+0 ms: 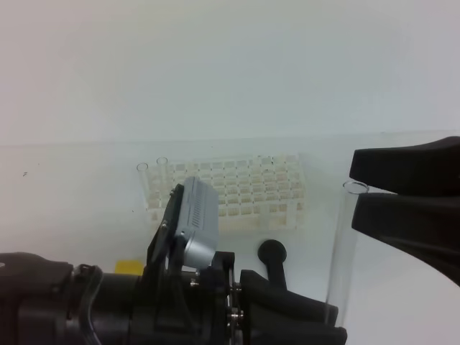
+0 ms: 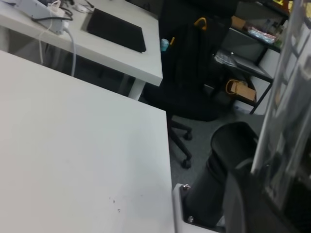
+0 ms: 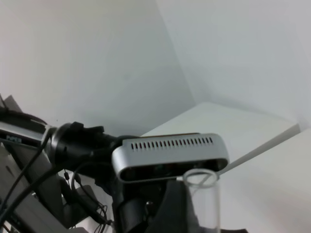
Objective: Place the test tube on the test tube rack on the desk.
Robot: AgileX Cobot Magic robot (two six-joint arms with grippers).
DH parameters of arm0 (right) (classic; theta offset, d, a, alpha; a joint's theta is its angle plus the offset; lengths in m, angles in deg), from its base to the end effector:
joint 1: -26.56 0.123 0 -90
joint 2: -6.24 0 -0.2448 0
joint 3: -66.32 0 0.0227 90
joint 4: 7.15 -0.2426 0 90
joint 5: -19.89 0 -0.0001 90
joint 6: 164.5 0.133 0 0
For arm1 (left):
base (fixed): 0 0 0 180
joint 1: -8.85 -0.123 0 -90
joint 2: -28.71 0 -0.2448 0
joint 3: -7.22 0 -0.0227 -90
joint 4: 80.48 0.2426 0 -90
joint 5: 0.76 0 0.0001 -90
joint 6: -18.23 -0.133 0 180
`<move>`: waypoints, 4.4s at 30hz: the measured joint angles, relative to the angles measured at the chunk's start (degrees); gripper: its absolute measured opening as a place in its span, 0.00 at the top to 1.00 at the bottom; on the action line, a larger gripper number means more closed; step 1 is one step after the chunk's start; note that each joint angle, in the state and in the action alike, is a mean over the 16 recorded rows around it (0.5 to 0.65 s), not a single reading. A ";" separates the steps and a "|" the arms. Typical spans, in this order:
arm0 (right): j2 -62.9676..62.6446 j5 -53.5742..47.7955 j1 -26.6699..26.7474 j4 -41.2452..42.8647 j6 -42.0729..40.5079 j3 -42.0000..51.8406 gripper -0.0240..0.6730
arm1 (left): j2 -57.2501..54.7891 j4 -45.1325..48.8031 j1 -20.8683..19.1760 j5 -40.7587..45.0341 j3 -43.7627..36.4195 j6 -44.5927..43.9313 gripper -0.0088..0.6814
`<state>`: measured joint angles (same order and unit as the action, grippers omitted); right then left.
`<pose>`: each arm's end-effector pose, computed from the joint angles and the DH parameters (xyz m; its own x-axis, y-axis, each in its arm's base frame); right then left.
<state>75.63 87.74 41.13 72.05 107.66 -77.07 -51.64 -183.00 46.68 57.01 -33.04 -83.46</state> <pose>0.1708 0.1694 0.3154 -0.3442 0.1184 -0.9314 -0.9237 0.1350 0.3586 0.1322 -0.2418 0.2453 -0.3429 0.1310 -0.9302 0.9368 -0.0263 -0.3490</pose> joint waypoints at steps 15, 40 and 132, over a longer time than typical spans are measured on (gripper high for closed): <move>1.82 0.31 3.70 -1.11 -1.11 -1.27 0.02 | -1.48 -0.12 0.00 -0.84 0.05 2.33 0.99; 2.03 -0.05 5.65 1.32 -0.96 -1.73 0.77 | -1.74 -0.12 0.00 3.68 0.10 6.14 0.99; -17.10 -24.01 5.65 23.04 2.77 3.25 0.79 | 40.81 113.78 -0.12 -39.60 -4.91 102.13 0.99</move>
<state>58.53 63.73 46.78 95.09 110.43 -73.82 -10.83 -69.22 46.56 17.41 -37.95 18.67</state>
